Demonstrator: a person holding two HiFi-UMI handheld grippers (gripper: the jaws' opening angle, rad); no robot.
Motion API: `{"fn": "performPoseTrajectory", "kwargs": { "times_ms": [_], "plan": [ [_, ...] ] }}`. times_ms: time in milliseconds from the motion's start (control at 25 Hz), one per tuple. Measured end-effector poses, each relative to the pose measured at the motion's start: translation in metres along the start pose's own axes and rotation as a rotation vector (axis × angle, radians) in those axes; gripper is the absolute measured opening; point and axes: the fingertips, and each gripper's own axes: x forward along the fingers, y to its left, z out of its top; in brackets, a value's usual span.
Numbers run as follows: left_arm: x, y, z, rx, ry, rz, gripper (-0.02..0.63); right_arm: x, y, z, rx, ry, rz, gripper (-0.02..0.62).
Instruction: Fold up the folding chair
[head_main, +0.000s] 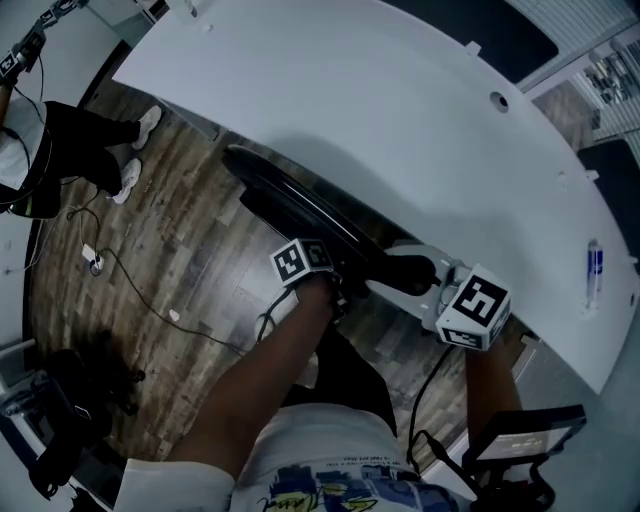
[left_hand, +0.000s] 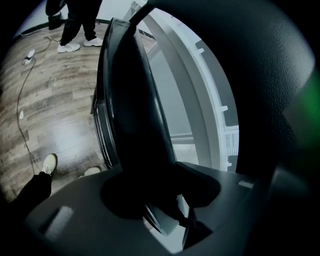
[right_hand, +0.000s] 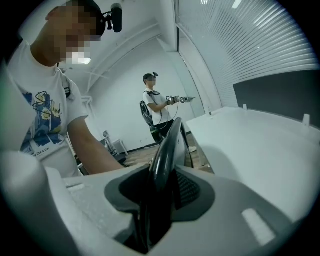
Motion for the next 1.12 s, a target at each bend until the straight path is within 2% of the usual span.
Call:
{"fn": "performPoseTrajectory", "kwargs": {
  "times_ms": [120, 480, 720, 960, 1120],
  "plan": [
    [0.019, -0.012, 0.011, -0.022, -0.016, -0.037, 0.213, -0.005, -0.032, -0.001, -0.003, -0.015, -0.033, 0.126],
    [0.029, -0.028, 0.018, 0.017, -0.023, -0.133, 0.237, -0.019, -0.064, 0.0, -0.007, -0.004, -0.121, 0.126],
    [0.029, -0.037, 0.02, 0.027, -0.021, -0.166, 0.242, -0.025, -0.074, 0.005, 0.012, -0.009, -0.145, 0.124],
    [0.028, -0.039, 0.022, 0.047, -0.006, -0.183, 0.252, -0.025, -0.075, 0.009, 0.014, -0.011, -0.13, 0.124],
    [0.028, -0.037, 0.019, 0.07, 0.008, -0.185, 0.253, -0.024, -0.076, 0.005, 0.007, -0.007, -0.163, 0.126]
  ]
}}
